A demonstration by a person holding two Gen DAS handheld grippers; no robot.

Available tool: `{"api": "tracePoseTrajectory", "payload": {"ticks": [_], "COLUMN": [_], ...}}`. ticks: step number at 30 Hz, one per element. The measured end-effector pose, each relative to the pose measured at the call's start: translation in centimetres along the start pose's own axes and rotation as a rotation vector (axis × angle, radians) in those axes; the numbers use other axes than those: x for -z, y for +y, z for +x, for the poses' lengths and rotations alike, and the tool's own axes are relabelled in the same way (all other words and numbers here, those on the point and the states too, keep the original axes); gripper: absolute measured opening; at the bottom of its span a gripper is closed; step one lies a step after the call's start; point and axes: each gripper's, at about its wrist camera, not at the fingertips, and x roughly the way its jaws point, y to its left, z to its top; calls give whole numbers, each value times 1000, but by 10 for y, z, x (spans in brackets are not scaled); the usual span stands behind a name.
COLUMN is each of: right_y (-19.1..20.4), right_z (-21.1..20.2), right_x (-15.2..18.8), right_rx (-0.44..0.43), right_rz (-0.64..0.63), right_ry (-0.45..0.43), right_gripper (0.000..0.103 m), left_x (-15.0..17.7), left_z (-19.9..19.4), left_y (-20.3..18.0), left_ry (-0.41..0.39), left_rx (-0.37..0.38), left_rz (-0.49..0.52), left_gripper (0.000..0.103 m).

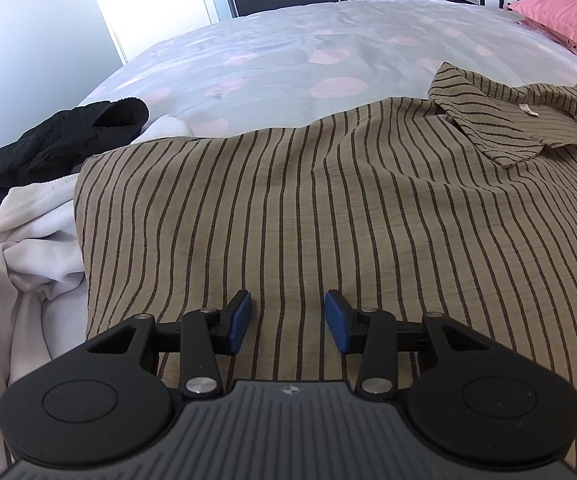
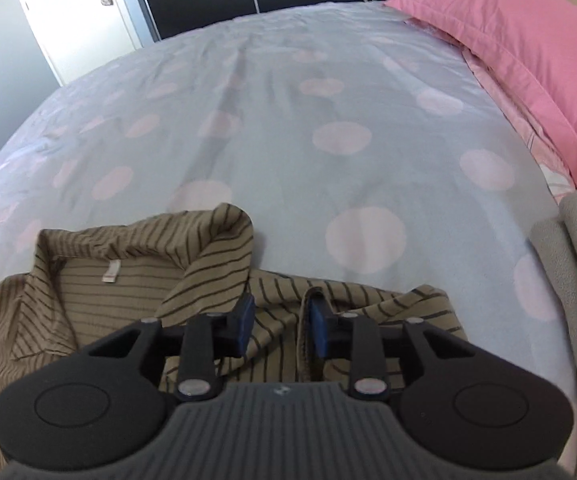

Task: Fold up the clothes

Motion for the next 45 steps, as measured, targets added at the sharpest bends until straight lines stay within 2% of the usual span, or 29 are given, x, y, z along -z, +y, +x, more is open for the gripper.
{"api": "tracePoseTrajectory", "payload": {"ticks": [1,5,7,10,13,17,20,21,23,26,30,32,35,36,38,40,42,45], "right_y": [-4,-23,-31,-34,-32,-44,-53,-56,-63,-69,-76,-81,-88,-89,-94,-98,-101,-97], "right_z": [-9,-45,-57,-67,-74,-85,-90,-91,-92,-90,-83,-78,-72,-70,-67,-65,-67,-71], "right_x": [-1,-2,1,8,17,34,55,63,79,97,114,122,131,132,134,136,136,137], "right_rx": [-9,-75,-112,-136,-110,-54,18,33,41,62,63,48,25,20,6,-16,-60,-189], "right_rz": [11,60,87,80,18,11,-17,-31,-38,-28,-3,19,33,32,42,59,78,87], "right_ry": [-12,-43,-38,-12,-9,7,50,63,91,105,124,133,145,145,149,151,148,191], "right_gripper": [35,52,58,59,59,55,40,39,38,38,39,39,37,23,5,1,1,0], "left_x": [1,0,-3,-11,-30,-57,-77,-84,-94,-110,-129,-139,-146,-146,-144,-142,-143,-147], "left_z": [0,-3,-8,-22,-38,-55,-61,-63,-64,-64,-54,-49,-34,-26,-11,2,10,10], "left_y": [-1,-2,-4,-14,-37,-79,-120,-134,-167,-225,-300,-334,-384,-398,-418,-428,-428,-423], "left_ry": [-2,-12,-24,-51,-60,-70,-74,-76,-83,-94,-71,-62,-1,23,63,85,99,81], "left_rx": [-5,-17,-15,-6,32,91,150,171,212,266,358,404,458,461,447,438,432,428], "left_rz": [2,2,-15,-3,57,127,186,206,256,347,402,404,418,427,427,399,342,308], "left_gripper": [39,39,39,39,39,39,39,37,33,33,33,34,37,37,37,36,31,30]}}
